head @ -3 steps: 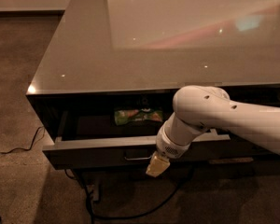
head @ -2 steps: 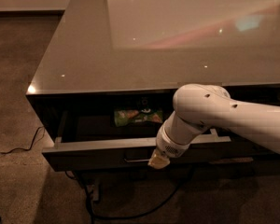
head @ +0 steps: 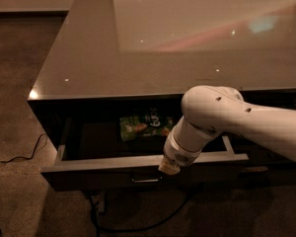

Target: Open top drawer

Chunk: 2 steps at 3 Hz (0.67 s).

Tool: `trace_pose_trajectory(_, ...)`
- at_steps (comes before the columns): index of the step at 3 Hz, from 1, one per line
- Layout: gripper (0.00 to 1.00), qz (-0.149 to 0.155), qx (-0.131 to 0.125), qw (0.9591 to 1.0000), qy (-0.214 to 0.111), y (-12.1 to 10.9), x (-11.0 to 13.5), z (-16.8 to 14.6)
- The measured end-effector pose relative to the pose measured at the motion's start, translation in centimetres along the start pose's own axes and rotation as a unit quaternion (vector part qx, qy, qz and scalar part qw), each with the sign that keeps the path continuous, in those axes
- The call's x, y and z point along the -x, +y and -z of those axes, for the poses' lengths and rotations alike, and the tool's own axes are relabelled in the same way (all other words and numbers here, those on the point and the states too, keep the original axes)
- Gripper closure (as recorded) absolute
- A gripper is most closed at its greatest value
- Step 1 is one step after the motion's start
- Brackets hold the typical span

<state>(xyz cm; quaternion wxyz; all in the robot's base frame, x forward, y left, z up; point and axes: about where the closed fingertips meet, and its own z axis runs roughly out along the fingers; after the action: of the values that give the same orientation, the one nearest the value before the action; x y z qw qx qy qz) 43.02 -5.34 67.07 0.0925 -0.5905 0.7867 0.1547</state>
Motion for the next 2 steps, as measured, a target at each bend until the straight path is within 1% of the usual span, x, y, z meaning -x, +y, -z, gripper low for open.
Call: trace_pose_trajectory(2,1.0,0.0,0.0,1.0,0.0,0.0,-0.04,0.49)
